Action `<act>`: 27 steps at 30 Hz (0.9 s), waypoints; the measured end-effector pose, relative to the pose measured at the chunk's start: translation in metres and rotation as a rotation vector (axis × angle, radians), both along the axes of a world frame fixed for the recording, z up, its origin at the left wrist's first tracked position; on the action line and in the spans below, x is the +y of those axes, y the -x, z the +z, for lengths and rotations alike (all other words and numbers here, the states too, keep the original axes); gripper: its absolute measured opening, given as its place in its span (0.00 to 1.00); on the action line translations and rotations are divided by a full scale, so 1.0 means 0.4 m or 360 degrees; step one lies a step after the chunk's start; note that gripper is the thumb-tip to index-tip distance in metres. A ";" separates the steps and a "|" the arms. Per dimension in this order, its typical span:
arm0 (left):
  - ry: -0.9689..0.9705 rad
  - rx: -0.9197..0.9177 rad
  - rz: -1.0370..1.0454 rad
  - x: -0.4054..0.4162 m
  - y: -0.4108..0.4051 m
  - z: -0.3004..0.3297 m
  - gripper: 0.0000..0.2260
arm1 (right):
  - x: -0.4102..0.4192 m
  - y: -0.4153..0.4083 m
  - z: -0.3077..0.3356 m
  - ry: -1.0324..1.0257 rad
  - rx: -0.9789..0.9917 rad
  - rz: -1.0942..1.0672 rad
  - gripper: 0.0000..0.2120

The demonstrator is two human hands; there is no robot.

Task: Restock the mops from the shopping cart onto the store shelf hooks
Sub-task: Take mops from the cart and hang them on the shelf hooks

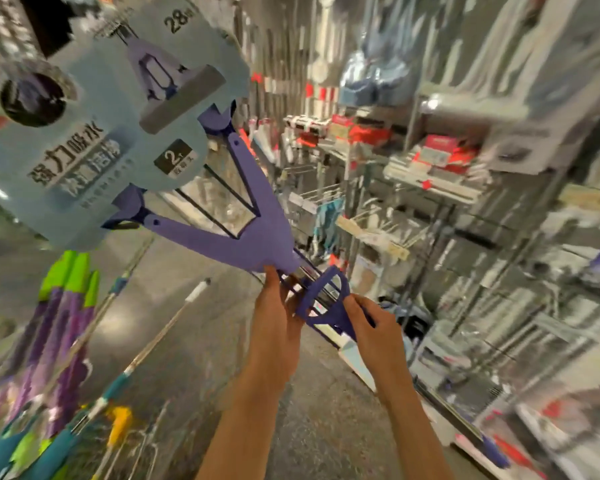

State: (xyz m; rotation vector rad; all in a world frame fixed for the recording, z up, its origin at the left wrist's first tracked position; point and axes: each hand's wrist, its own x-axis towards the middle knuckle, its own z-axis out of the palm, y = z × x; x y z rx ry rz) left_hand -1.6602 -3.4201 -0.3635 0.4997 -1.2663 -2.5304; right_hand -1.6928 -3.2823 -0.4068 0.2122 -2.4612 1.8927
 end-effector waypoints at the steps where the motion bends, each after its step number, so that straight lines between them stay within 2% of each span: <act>1: 0.0028 0.0036 -0.0042 0.035 0.017 0.010 0.21 | 0.029 0.006 0.009 0.0018 -0.0006 -0.0045 0.07; 5: 0.0115 0.0103 -0.0140 0.171 0.100 0.055 0.22 | 0.146 0.033 0.054 0.0137 -0.0034 -0.0206 0.09; 12: 0.0187 0.0171 -0.0323 0.403 0.226 0.148 0.17 | 0.365 0.088 0.148 0.0339 0.0006 -0.0391 0.09; 15: 0.0250 0.0224 -0.0362 0.509 0.285 0.185 0.17 | 0.468 0.120 0.175 0.0298 0.0057 -0.0453 0.07; 20: 0.0324 0.0255 -0.0377 0.662 0.369 0.257 0.16 | 0.611 0.174 0.249 0.0160 0.0219 -0.0405 0.13; 24: 0.0415 0.0397 -0.0483 0.762 0.404 0.307 0.17 | 0.693 0.211 0.303 0.0318 0.0255 -0.0431 0.12; 27: 0.0459 0.0448 -0.0472 0.824 0.435 0.333 0.23 | 0.743 0.236 0.342 0.0464 0.0242 -0.0494 0.21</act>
